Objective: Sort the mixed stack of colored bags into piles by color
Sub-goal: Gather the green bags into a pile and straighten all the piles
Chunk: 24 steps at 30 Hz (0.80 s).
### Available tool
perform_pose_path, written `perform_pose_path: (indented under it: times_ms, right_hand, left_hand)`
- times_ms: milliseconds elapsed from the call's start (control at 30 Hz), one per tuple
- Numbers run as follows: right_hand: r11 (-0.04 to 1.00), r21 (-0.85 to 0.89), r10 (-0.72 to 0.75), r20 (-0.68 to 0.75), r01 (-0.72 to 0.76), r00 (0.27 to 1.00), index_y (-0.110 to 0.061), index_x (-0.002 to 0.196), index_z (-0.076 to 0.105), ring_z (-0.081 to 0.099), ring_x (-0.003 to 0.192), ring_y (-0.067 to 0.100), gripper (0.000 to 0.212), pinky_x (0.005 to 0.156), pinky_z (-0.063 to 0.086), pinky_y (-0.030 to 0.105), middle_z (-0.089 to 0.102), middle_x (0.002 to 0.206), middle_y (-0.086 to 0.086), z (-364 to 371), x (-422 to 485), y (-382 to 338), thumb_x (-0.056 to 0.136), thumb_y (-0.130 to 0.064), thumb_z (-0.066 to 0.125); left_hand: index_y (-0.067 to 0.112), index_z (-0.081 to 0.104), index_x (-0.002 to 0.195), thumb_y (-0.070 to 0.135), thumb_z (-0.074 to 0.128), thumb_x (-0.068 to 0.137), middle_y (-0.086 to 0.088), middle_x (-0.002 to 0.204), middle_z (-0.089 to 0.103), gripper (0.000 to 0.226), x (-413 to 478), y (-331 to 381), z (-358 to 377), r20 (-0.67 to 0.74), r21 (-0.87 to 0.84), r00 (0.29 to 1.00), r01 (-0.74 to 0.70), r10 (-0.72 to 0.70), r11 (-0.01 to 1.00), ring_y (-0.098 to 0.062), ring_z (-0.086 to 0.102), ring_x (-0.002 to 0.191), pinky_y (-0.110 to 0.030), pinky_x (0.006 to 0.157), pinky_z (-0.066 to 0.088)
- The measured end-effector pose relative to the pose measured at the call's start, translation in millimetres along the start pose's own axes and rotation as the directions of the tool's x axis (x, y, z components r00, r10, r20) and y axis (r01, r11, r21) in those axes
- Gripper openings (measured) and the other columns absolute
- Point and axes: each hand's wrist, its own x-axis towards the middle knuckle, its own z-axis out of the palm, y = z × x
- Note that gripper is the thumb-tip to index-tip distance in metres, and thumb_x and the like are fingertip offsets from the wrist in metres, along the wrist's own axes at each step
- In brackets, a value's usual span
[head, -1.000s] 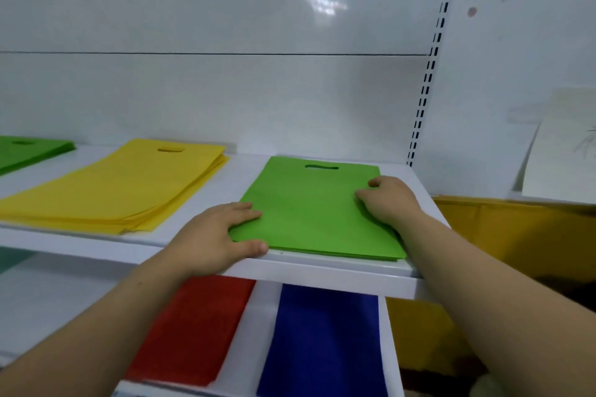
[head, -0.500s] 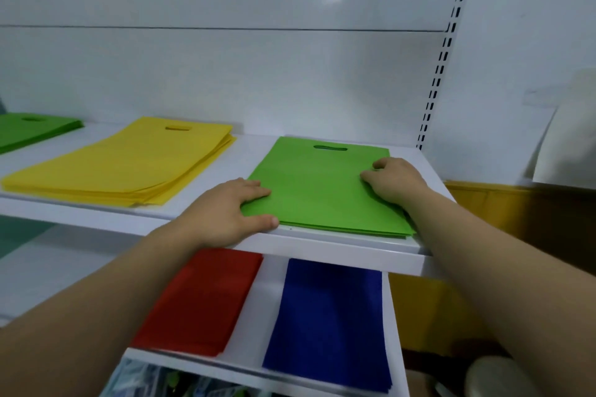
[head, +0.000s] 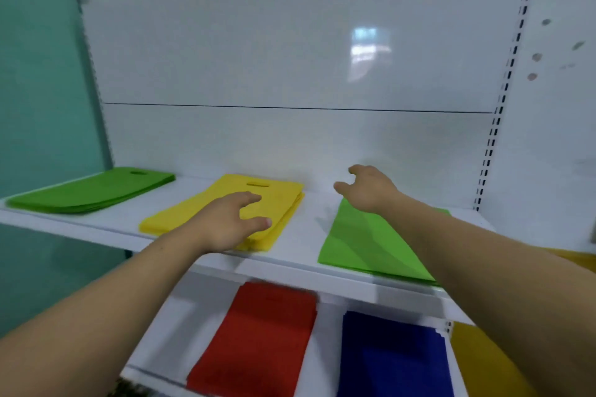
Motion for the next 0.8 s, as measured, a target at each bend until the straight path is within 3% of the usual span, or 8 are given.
perform_pose_path:
  times_ms: [233,467,700,800]
  right_hand:
    - [0.985,0.063,-0.165,0.052,0.162,0.985,-0.011,0.147,0.032,0.039,0.133,0.030,0.068,0.101,0.036,0.035,0.042,0.145,0.014,59.8,6.8,-159.6,0.094,-0.051,0.047]
    - [0.968,0.125,-0.231,0.098,0.219,0.968,-0.006,0.145,0.033,0.039,0.133,0.029,0.065,0.102,0.034,0.033,0.042,0.145,0.014,125.0,13.6,-295.2,0.096,-0.047,0.047]
    - [0.966,0.135,-0.239,0.154,0.219,0.959,-0.006,0.140,0.039,0.043,0.128,0.029,0.059,0.097,0.037,0.032,0.051,0.136,0.015,186.3,43.4,-383.9,0.096,-0.043,0.048]
    - [0.968,0.110,-0.242,0.179,0.225,0.954,-0.005,0.142,0.036,0.041,0.131,0.029,0.062,0.099,0.036,0.032,0.047,0.141,0.015,218.5,68.2,-405.9,0.096,-0.044,0.047]
  left_hand:
    - [0.021,0.041,0.142,0.041,0.062,0.087,0.003,0.151,0.036,0.062,-47.4,-122.6,-92.8,-0.098,0.060,0.988,0.129,-0.122,0.990,-0.013,0.033,0.137,-0.022,0.107,0.025]
    - [0.019,0.041,0.142,0.043,0.061,0.087,-0.001,0.150,0.037,0.063,-84.1,-245.1,-170.4,-0.155,0.109,0.961,0.246,-0.228,0.963,-0.017,0.035,0.137,-0.024,0.108,0.026]
    - [0.021,0.041,0.142,0.044,0.063,0.086,0.002,0.150,0.037,0.064,-84.9,-341.4,-205.5,-0.157,0.082,0.941,0.314,-0.299,0.946,-0.016,0.035,0.137,-0.025,0.109,0.026]
    - [0.022,0.042,0.142,0.045,0.063,0.086,0.001,0.150,0.038,0.064,-67.6,-378.3,-210.1,-0.164,0.070,0.934,0.331,-0.317,0.941,-0.016,0.035,0.137,-0.026,0.109,0.026]
